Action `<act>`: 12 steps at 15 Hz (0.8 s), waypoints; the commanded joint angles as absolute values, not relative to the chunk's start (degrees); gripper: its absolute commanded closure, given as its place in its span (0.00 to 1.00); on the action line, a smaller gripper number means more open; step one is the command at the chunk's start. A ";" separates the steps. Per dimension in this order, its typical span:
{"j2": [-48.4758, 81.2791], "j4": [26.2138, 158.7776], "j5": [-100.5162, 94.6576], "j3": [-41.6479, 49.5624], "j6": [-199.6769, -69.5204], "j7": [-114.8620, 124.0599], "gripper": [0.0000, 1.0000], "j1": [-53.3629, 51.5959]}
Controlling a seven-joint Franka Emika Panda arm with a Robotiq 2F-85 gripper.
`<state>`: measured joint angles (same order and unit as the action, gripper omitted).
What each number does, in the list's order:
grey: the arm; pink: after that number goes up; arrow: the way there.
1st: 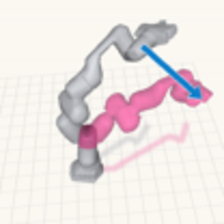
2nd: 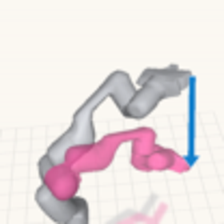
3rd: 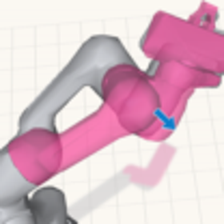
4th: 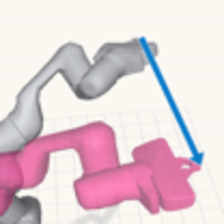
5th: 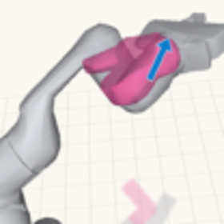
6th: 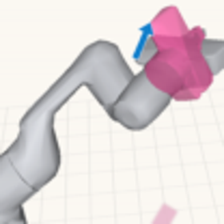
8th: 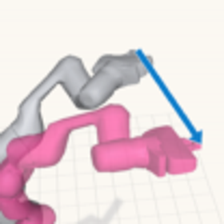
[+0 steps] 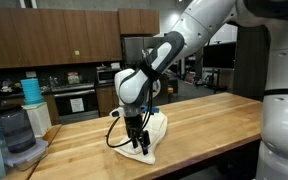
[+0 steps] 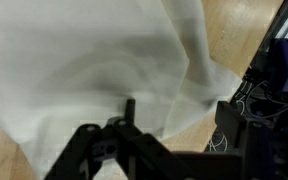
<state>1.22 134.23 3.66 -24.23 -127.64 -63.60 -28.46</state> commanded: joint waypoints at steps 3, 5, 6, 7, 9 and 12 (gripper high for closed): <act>2.59 133.53 -1.88 -24.89 -128.33 -58.62 0.22 -27.19; 2.73 133.69 -2.24 -24.92 -128.56 -57.75 0.30 -27.06; 2.73 133.76 -2.29 -24.96 -128.63 -57.39 0.29 -27.01; 2.93 133.72 -2.27 -24.96 -128.80 -57.19 0.36 -26.92; 3.08 133.73 -2.20 -24.99 -128.90 -56.61 0.45 -26.87; 3.27 133.57 -2.69 -25.07 -128.55 -55.40 0.76 -26.89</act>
<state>2.89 134.05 -1.01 -24.31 -128.44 -57.49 -27.70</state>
